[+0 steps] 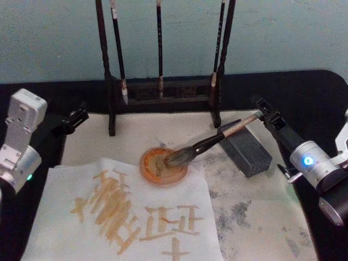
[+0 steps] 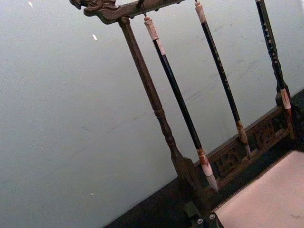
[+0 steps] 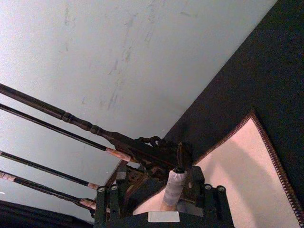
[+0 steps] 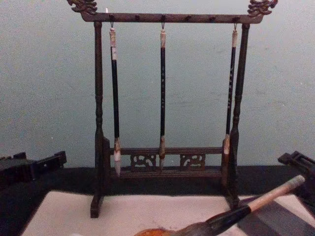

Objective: Pick up the brush from the inkstone, write on the paper, then place the brush back to its original position.

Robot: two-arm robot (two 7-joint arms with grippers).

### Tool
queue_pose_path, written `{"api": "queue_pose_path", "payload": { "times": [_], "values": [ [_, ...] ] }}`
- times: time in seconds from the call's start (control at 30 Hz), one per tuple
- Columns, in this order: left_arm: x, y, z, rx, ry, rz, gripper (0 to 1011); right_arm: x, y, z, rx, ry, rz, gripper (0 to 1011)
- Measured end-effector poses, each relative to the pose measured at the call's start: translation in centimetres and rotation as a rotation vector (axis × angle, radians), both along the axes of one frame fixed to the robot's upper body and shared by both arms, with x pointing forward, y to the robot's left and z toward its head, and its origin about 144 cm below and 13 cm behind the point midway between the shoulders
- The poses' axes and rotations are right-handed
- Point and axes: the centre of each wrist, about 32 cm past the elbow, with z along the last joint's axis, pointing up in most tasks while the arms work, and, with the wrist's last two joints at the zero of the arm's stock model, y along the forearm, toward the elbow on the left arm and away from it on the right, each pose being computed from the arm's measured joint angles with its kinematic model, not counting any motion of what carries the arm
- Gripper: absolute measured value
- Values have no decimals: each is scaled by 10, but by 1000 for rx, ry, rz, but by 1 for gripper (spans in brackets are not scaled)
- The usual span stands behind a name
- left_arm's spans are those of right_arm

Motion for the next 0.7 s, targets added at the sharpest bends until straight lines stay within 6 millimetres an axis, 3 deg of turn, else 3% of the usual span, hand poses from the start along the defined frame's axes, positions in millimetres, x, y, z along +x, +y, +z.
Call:
{"api": "queue_pose_path", "payload": {
  "times": [0.7],
  "values": [
    [0,0,0,0,0,0,1002,0,0,0,1,3,-1,204]
  ]
}}
